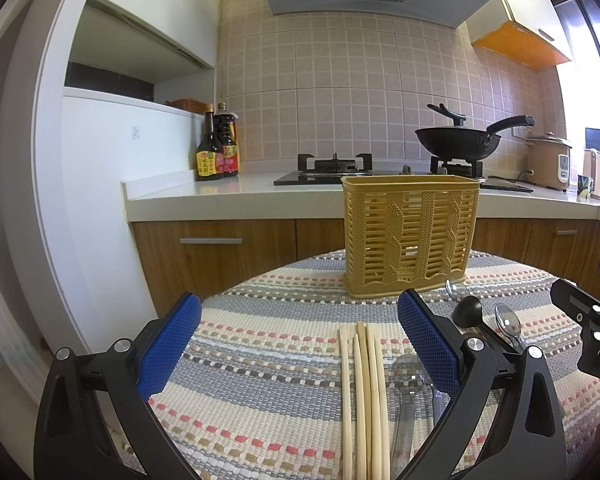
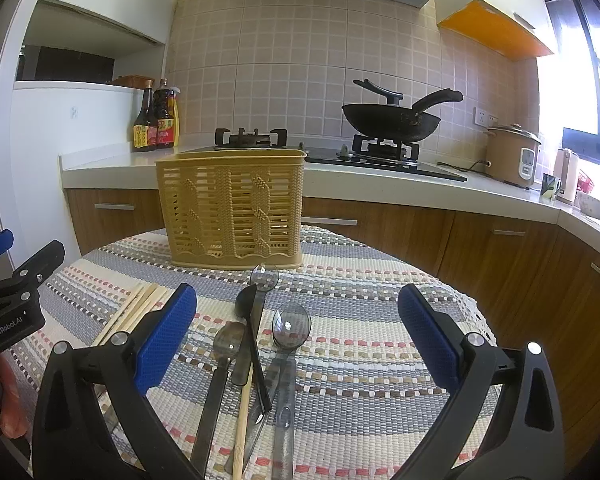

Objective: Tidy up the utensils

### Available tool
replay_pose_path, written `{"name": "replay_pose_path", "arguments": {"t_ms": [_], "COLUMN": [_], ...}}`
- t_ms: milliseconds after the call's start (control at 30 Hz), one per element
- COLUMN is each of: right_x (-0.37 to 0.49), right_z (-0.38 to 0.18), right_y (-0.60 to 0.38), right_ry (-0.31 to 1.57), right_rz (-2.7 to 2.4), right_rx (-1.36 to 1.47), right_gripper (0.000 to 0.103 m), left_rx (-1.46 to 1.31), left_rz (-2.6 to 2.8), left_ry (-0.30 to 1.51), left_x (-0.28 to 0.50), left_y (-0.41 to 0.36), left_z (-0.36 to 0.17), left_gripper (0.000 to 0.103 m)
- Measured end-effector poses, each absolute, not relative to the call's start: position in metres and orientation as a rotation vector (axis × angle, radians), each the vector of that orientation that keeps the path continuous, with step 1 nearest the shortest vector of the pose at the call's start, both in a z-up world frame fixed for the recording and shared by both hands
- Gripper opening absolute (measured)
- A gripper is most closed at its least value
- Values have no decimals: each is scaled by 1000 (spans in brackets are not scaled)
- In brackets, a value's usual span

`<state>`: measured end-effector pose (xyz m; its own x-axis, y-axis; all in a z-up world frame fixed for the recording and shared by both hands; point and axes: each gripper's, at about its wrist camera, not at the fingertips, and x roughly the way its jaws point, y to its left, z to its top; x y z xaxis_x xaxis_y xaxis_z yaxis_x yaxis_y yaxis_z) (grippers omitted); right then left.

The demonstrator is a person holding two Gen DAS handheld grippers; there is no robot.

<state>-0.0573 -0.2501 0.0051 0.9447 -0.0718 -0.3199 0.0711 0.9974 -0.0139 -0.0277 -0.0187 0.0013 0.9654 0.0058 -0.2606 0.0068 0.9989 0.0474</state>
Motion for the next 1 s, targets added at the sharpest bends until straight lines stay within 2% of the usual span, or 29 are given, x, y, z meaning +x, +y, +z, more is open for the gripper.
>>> {"name": "replay_pose_path", "arguments": {"t_ms": [367,500,633,700,733,767,900,1000], "right_x": [-56,-49,-38,-33,-30,-27,-6,5], "right_z": [4,5,7,11,14,16,21,22], "right_y": [-250,-250,-257,-259,-259,-260,-260,-266], "right_ry": [321,332,424,461,458,476,635,672], "right_rz": [-89,-105,-83,-71,-64,-54,-19,8], "right_rx": [-22,-61,-6,-14,3,5,-9,23], "right_gripper": [96,96,96,95,93,90,79,72], "left_rx": [25,-32,-97,-112,-115,-108,-97,-64], "left_rz": [-24,-117,-228,-282,-312,-328,-379,-405], "left_ry": [282,410,595,651,673,701,850,947], "left_x": [-26,-10,17,25,29,35,61,79], "left_y": [-15,5,38,48,50,49,39,26], "left_z": [1,0,2,2,2,1,-12,-27], "left_gripper": [95,95,93,86,86,86,72,64]}}
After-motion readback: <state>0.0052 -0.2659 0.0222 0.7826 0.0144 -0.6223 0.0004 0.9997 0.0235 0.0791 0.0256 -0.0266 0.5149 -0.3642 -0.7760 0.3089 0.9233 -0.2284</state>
